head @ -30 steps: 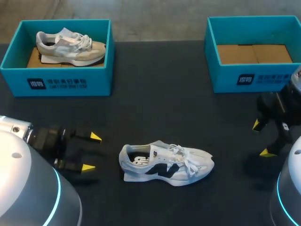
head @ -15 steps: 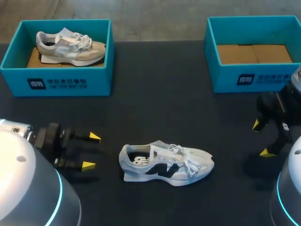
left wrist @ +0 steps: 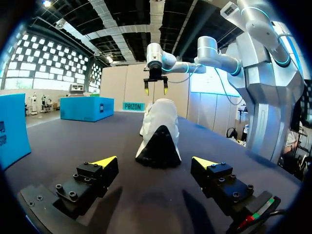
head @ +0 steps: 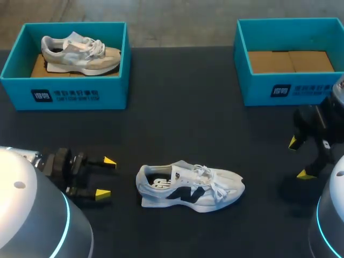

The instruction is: Take the shoe out of the shoebox, open the shoe tongue, remove and reinsert the insole, then place the shoe into the shoebox

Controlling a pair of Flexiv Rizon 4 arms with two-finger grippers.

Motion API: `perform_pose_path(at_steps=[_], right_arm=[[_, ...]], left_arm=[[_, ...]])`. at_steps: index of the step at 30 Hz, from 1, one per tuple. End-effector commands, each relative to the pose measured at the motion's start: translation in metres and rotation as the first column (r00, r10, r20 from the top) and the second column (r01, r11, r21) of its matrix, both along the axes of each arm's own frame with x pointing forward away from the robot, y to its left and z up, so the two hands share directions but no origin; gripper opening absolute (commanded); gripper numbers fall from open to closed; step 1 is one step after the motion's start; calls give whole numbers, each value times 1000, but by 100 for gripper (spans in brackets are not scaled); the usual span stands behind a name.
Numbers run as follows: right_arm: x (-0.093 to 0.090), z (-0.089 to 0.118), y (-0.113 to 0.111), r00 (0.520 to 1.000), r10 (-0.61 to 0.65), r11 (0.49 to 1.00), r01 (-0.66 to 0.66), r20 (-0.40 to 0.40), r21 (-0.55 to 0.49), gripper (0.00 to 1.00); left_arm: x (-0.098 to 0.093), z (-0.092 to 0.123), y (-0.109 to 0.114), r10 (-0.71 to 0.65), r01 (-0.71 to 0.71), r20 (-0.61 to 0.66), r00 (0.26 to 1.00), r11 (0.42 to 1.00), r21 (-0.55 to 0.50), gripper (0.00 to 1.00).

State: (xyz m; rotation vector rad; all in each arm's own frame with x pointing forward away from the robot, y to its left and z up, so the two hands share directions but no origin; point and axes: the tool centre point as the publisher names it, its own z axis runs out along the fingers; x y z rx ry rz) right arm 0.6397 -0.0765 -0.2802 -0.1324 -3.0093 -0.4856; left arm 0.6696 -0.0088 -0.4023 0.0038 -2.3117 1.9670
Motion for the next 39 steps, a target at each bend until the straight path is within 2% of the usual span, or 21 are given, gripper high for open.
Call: perform_pose_path(at_steps=[1, 6, 22, 27, 39], right_arm=[[-1, -1, 0, 1000, -2, 1000, 2, 2, -3, 100], [-1, -1, 0, 1000, -2, 1000, 2, 2, -3, 100], [-1, -1, 0, 1000, -2, 1000, 2, 2, -3, 100], [-1, -1, 0, 1000, -2, 1000, 2, 2, -3, 100], [-1, -1, 0, 1000, -2, 1000, 2, 2, -3, 100]], left_arm=[[-11, 6, -10, 20, -21, 12, 1000, 1000, 21, 100], [-15, 7, -19, 6, -6, 20, 1000, 1000, 13, 100], [-10, 2, -55, 9, -9, 6, 1000, 1000, 8, 100], [-5, -3, -62, 16, -16, -8, 1000, 1000, 8, 100], [-9, -6, -75, 5, -4, -4, 1000, 1000, 16, 100]])
